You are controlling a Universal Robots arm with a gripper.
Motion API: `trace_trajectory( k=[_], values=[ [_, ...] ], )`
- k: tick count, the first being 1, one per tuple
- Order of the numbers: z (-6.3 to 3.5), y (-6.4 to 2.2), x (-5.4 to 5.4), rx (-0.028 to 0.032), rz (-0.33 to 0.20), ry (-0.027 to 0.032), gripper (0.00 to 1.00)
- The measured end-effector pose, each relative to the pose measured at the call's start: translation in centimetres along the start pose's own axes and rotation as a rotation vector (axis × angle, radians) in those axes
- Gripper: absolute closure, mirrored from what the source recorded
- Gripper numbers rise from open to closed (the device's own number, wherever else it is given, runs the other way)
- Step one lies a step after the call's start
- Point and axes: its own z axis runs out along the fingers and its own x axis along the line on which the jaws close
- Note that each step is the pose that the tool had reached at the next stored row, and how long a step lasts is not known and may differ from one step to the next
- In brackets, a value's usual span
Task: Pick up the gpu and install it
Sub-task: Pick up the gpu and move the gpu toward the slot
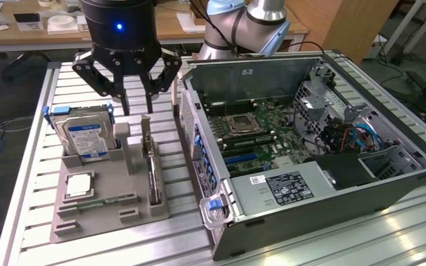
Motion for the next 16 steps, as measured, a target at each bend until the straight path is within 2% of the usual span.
trace_trajectory(
  k=[10, 16],
  values=[
    [0.31, -0.01, 0.01, 0.0003, 0.000, 0.0002, 0.58],
    [0.95, -0.04, 0.02, 0.0002, 0.000, 0.0002, 0.58]
  ],
)
